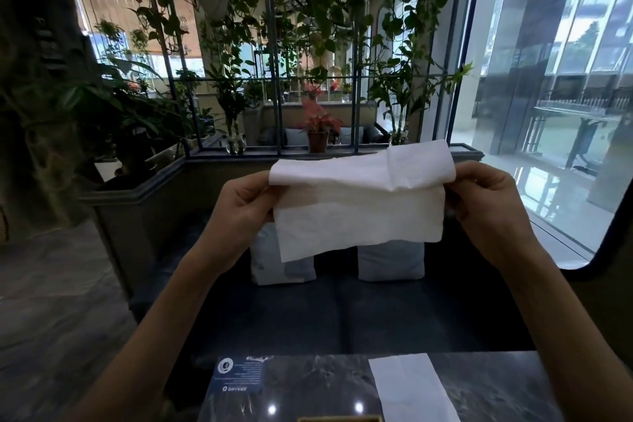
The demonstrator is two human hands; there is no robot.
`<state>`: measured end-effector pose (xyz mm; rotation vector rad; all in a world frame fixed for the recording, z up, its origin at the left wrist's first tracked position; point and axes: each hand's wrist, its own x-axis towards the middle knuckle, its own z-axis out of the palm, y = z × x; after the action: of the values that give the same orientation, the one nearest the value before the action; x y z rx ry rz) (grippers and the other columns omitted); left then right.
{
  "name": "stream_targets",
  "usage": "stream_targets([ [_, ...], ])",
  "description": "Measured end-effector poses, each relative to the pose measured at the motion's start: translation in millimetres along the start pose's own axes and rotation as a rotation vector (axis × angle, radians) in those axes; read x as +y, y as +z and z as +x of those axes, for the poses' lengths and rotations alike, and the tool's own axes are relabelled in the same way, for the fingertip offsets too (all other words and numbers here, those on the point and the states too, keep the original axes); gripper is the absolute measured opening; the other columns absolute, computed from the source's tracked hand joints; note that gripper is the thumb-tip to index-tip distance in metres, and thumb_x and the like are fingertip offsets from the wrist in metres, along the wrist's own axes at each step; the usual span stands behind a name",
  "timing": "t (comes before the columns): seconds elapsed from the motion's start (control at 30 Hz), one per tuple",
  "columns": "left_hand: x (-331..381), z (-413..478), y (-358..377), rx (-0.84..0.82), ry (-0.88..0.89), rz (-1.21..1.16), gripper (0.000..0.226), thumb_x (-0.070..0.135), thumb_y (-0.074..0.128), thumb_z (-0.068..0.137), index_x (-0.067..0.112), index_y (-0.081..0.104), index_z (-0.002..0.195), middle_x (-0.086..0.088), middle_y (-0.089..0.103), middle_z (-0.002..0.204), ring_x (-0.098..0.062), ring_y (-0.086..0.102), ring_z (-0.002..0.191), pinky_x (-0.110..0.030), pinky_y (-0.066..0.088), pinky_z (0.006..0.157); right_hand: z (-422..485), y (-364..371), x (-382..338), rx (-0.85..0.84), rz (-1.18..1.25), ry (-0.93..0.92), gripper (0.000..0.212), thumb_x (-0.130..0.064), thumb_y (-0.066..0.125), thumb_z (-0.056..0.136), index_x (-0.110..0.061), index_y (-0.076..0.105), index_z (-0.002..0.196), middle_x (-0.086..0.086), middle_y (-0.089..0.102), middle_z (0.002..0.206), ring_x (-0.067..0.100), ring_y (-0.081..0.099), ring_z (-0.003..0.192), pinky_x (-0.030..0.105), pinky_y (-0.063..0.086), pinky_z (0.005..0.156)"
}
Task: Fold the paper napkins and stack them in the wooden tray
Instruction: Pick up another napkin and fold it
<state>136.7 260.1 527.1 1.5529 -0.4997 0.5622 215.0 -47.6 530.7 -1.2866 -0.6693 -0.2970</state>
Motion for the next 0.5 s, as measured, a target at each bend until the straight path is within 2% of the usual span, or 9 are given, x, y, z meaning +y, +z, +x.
stream_targets([
  [0.17, 4, 1, -1, 0.027, 0.184, 0.174, 0.043, -0.009, 0.051, 0.094, 0.022, 0.071, 0.115, 0.025, 0.075, 0.102, 0.002, 0.070, 0.100, -0.015, 0.054, 0.078, 0, 6, 5, 0.035, -0.014, -0.077, 0.053, 0.008, 0.051, 0.098, -0.029, 0.082, 0.074, -0.013, 0.075, 0.066, -0.002, 0.066, 0.056, 0.011, 0.051, 0.051],
  [0.27, 9, 2, 3, 0.034, 0.281, 0.215, 0.062, -0.017, 0.046, 0.087, 0.035, 0.074, 0.105, 0.036, 0.070, 0.107, 0.009, 0.066, 0.105, -0.011, 0.054, 0.079, 1, 10, 9, 0.071, -0.020, -0.118, 0.057, 0.013, 0.048, 0.096, -0.028, 0.081, 0.073, -0.014, 0.076, 0.070, -0.003, 0.067, 0.060, 0.013, 0.052, 0.053],
  [0.33, 9, 4, 3, 0.049, 0.306, 0.229, 0.064, -0.023, 0.044, 0.084, 0.030, 0.072, 0.105, 0.035, 0.070, 0.107, 0.009, 0.066, 0.106, -0.012, 0.055, 0.079, 2, 13, 10, 0.064, -0.038, -0.141, 0.057, 0.013, 0.047, 0.095, -0.028, 0.079, 0.072, -0.014, 0.076, 0.075, -0.001, 0.068, 0.064, 0.015, 0.053, 0.055],
  [0.4, 8, 6, 0, 0.050, 0.308, 0.224, 0.053, -0.024, 0.047, 0.085, 0.018, 0.070, 0.108, 0.021, 0.074, 0.112, -0.001, 0.068, 0.108, -0.022, 0.059, 0.081, 3, 15, 9, 0.064, -0.046, -0.151, 0.053, 0.009, 0.049, 0.094, -0.029, 0.079, 0.074, -0.015, 0.077, 0.081, 0.002, 0.070, 0.071, 0.017, 0.054, 0.057],
  [0.47, 6, 9, -4, 0.021, 0.276, 0.199, 0.036, -0.014, 0.053, 0.086, 0.010, 0.076, 0.101, -0.002, 0.072, 0.120, -0.018, 0.067, 0.115, -0.034, 0.059, 0.084, 5, 16, 7, 0.055, -0.065, -0.170, 0.046, 0.001, 0.053, 0.095, -0.031, 0.079, 0.075, -0.016, 0.077, 0.092, 0.003, 0.071, 0.083, 0.019, 0.055, 0.062],
  [0.5, 6, 9, -5, 0.014, 0.253, 0.195, 0.032, -0.009, 0.053, 0.087, 0.010, 0.077, 0.095, -0.006, 0.072, 0.122, -0.023, 0.066, 0.117, -0.034, 0.058, 0.085, 6, 16, 7, 0.042, -0.086, -0.180, 0.043, -0.004, 0.054, 0.097, -0.032, 0.079, 0.077, -0.016, 0.077, 0.098, 0.003, 0.070, 0.089, 0.019, 0.055, 0.065],
])
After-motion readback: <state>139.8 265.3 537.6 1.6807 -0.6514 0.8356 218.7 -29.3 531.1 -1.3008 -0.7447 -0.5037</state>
